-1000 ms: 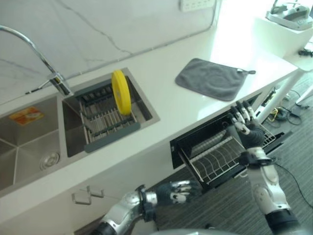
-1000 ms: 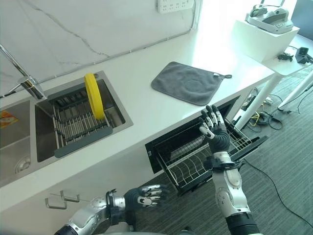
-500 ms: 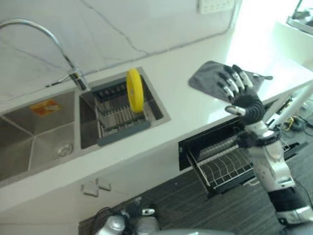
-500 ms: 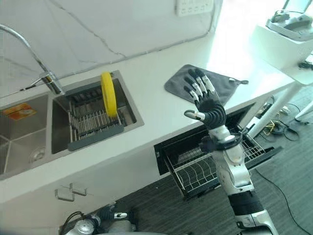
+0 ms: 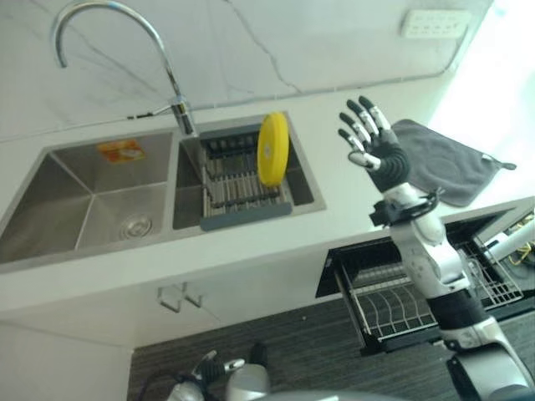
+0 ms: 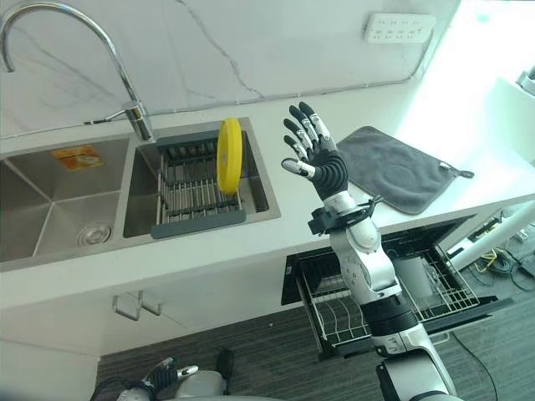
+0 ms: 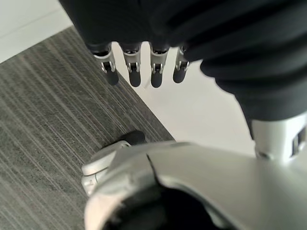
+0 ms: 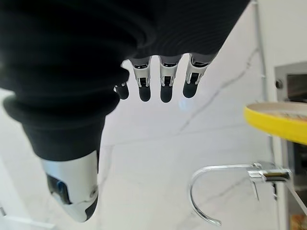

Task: Place the dishes in the dishwasher.

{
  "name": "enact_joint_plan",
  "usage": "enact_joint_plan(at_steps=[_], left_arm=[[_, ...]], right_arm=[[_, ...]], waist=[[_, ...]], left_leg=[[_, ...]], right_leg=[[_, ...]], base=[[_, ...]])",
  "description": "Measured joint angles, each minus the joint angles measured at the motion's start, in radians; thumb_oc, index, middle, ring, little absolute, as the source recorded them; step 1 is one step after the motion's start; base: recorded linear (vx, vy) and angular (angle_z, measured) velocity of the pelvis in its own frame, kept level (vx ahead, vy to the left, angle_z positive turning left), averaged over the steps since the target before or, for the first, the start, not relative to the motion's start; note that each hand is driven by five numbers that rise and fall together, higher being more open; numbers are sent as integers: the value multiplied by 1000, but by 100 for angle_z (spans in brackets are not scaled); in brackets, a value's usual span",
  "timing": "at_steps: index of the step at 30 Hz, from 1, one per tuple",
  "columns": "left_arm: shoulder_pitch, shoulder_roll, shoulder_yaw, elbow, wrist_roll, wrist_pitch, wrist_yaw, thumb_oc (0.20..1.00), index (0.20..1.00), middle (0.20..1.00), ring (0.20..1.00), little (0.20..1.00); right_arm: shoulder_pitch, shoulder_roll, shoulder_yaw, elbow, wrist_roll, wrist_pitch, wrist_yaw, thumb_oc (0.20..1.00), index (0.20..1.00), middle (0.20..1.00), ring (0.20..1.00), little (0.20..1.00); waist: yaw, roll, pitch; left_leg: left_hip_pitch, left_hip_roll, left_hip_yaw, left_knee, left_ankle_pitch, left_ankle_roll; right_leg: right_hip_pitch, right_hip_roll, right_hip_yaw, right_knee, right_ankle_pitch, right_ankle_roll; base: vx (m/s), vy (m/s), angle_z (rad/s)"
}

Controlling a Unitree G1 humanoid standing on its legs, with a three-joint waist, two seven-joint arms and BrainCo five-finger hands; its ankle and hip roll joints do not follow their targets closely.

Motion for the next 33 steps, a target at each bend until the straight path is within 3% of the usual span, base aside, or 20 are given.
enact_joint_plan(at_steps=[3, 16, 27, 33], left_arm=[[1, -1, 36, 61, 23, 4, 13, 1000, 1000, 1000, 1000, 1000], [16, 6, 26, 108, 71, 3, 9, 1000, 1000, 1000, 1000, 1000], [16, 24, 24, 103, 110, -18, -9, 1000, 1000, 1000, 1000, 1000], [19, 29, 5, 87, 110, -23, -10, 1000, 1000, 1000, 1000, 1000]], right_arm=[[-101, 23, 39, 66, -26, 41, -61, 1000, 1000, 1000, 1000, 1000], [-317, -39, -57, 214, -32, 17, -236, 1000, 1000, 1000, 1000, 1000], [-454, -143, -81, 387, -63, 18, -271, 1000, 1000, 1000, 1000, 1000], [-491, -154, -83, 532, -23, 28, -269, 1000, 1000, 1000, 1000, 1000]], waist=[[25, -5, -5], [91, -15, -15], [124, -19, -19], [133, -18, -19]], left_leg=[[-10, -3, -22, 0, 4, 2], [-19, -28, -82, 0, 18, 9], [-23, -37, -101, 18, 11, 6], [-23, -39, -106, 19, 11, 7]], right_leg=[[12, 3, -24, 0, -1, -1], [38, 0, -86, 1, -7, 1], [62, -3, -109, 0, -15, 11], [62, -4, -113, 0, -18, 13]], base=[[67, 33, 22], [24, 7, 15], [48, 6, 6], [47, -3, 3]])
